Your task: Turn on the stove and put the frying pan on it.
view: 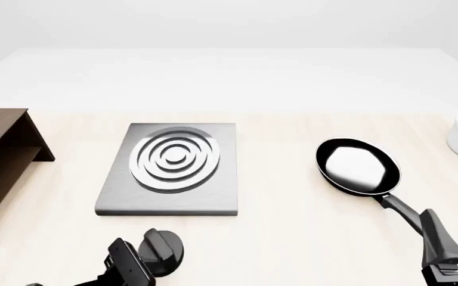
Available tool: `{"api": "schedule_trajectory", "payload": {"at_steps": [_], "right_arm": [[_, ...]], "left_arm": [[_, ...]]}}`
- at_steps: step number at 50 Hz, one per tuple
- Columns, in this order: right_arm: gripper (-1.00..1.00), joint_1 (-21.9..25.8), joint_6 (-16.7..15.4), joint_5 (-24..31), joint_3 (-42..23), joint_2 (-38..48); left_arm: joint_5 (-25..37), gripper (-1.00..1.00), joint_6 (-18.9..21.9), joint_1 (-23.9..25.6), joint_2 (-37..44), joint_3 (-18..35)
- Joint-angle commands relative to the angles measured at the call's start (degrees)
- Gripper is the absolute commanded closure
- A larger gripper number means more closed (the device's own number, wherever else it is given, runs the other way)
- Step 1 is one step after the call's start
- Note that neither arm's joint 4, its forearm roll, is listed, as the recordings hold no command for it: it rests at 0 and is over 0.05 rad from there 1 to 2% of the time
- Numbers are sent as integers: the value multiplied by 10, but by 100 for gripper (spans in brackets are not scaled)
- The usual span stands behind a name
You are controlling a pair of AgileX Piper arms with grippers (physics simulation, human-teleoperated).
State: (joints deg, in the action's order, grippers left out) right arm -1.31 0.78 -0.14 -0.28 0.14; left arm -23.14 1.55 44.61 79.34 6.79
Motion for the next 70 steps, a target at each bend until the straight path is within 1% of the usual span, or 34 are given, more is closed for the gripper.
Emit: {"api": "schedule_trajectory", "payload": {"at_steps": [1, 15, 22, 25, 28, 29, 30, 34, 38, 43, 44, 47, 48, 49, 50, 51, 52, 54, 55, 56, 58, 59, 60, 61, 62, 63, 64, 66, 67, 69, 70], "right_arm": [[-100, 0, 0, 0, 0, -1], [-100, 0, 0, 1, 0, -1], [-100, -1, 0, -1, 0, 1], [-100, -1, -1, -1, -1, 1], [-100, 0, -1, 0, -1, 0], [-100, 0, -1, 1, -1, 0], [-100, 0, -1, 1, -1, 0], [-100, 0, -1, 1, 1, -1], [-100, 0, -2, 2, 0, -1], [-100, -1, -2, 3, -1, -1], [-100, -1, -2, 3, -1, -1], [-100, -1, -3, 3, -1, -1], [-100, -1, -3, 3, -1, -1], [-100, -1, -3, 3, -1, -1], [-100, 0, -4, 4, -1, -1], [-100, 0, -4, 5, -1, -1], [-100, 0, -4, 5, -1, -1], [-100, 0, -5, 6, -1, 0], [-100, 0, -5, 6, -1, 0], [-100, 0, -6, 6, -1, 1], [-100, 1, -8, 4, 0, 4], [-100, 1, -8, 4, 0, 4], [-100, 1, -9, -2, 0, 12], [-100, 1, -9, -7, 0, 18], [-100, 1, -9, -9, 0, 20], [-100, 1, -9, -10, 0, 21], [-100, 1, -9, -12, 0, 24], [-100, 1, -8, -17, 0, 29], [-100, 2, -8, -20, 0, 32], [-100, 2, -9, -23, 1, 36], [-100, 3, -11, -29, 1, 44]], "left_arm": [[15, -100, 28, -8, 18, 18], [29, -100, 37, 5, 23, 46], [63, -100, 32, 20, -13, 53], [87, -100, 25, 30, -41, 55], [133, -100, 18, 46, -95, 59], [154, -100, 10, 56, -117, 63], [156, -100, 10, 56, -118, 63], [208, -100, 7, 91, -173, 76], [259, -100, 5, 106, -225, 89], [292, -100, 1, 115, -257, 101], [304, -100, 2, 115, -278, 104], [317, -100, 5, 108, -296, 103], [332, -100, 8, 94, -336, 97], [333, -100, 8, 94, -337, 97], [350, -100, 2, 81, -384, 91], [363, -100, 0, 71, -411, 89], [363, -100, 0, 71, -411, 89], [398, -100, 3, 42, -481, 81], [407, -100, -7, 38, -502, 81], [427, -100, -11, 21, -540, 79], [467, -100, -8, -10, -609, 81], [468, -100, -8, -10, -610, 81], [488, -100, -1, -43, -653, 67], [504, -100, -3, -65, -690, 60], [506, -100, 2, -77, -703, 51], [507, -100, 2, -77, -703, 51], [512, -100, 13, -89, -722, 42], [507, -100, -3, -103, -741, 23], [521, -100, 6, -129, -776, 13], [521, -100, 6, -129, -776, 13], [516, -100, -2, -142, -793, 11]]}}
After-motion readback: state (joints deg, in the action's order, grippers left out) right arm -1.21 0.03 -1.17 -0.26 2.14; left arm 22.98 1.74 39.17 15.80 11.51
